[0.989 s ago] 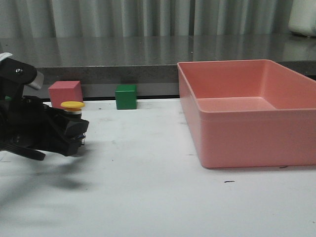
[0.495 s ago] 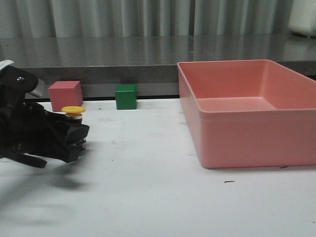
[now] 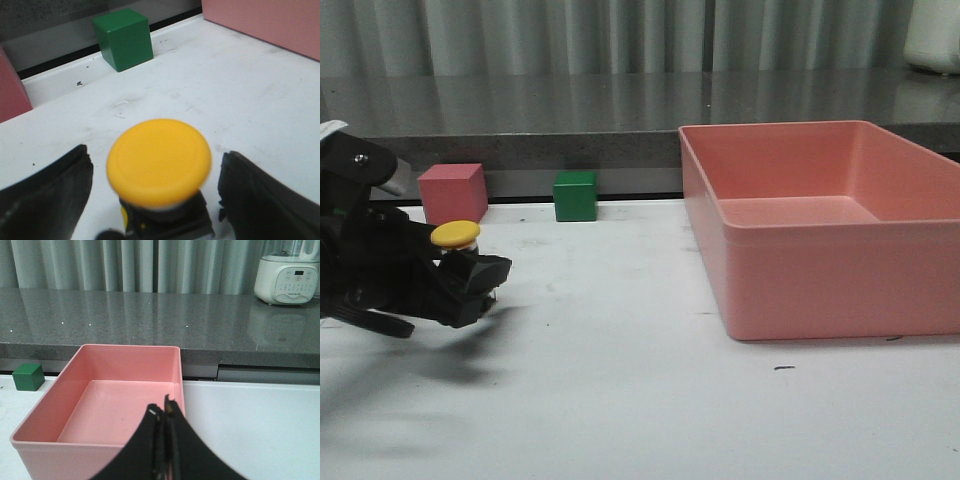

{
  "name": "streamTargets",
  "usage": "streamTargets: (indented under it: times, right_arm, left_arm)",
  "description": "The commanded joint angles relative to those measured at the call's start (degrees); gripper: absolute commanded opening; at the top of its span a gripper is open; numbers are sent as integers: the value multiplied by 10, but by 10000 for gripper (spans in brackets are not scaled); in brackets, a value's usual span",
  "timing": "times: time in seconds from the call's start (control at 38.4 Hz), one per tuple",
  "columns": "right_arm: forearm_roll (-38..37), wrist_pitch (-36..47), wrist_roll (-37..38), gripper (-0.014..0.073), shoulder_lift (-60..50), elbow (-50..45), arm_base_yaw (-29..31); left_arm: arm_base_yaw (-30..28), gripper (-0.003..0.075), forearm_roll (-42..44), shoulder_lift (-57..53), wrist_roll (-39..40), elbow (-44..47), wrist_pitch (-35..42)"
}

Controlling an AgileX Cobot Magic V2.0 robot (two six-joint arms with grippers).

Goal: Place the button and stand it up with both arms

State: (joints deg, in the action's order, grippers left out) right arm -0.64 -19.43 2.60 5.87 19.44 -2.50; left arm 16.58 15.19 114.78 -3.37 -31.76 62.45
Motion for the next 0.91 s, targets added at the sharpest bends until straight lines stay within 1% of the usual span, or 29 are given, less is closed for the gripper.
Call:
streamTargets:
  times: [0.0,0.08,0.21,0.31,0.47,0.55,0.6,0.7,0.81,0.89]
  right_arm:
    - [-7,50,-4,-70,6,15,3]
    - [-7,50,-4,-70,6,15,3]
    - [-7,50,-4,-70,6,15,3]
    - [-7,50,-4,-70,6,15,3]
    - [-7,50,-4,-70,6,15,3]
    - [-7,50,-4,-70,6,15,3]
    - [-7,50,-4,-70,6,15,3]
    - [-7,50,-4,-70,6,15,3]
    - [-7,50,-4,-70,6,15,3]
    - [-7,50,-4,-70,6,15,3]
  left_arm:
    - [-1,538,-4,-72,-2,-6,-7]
    - [6,538,-4,-130,7,-6,-81]
    - [28,536,-5,-237,49,-6,-192]
    - [48,536,-6,-335,50,-8,-280]
    - [59,531,-6,-474,111,-8,-423]
    - [59,505,-6,-544,132,-8,-497]
    - [59,473,-7,-587,138,-11,-548]
    - [59,339,-33,-689,138,-12,-650]
    - [59,204,-33,-769,138,-12,-722]
    - [59,106,-33,-815,138,-12,-753]
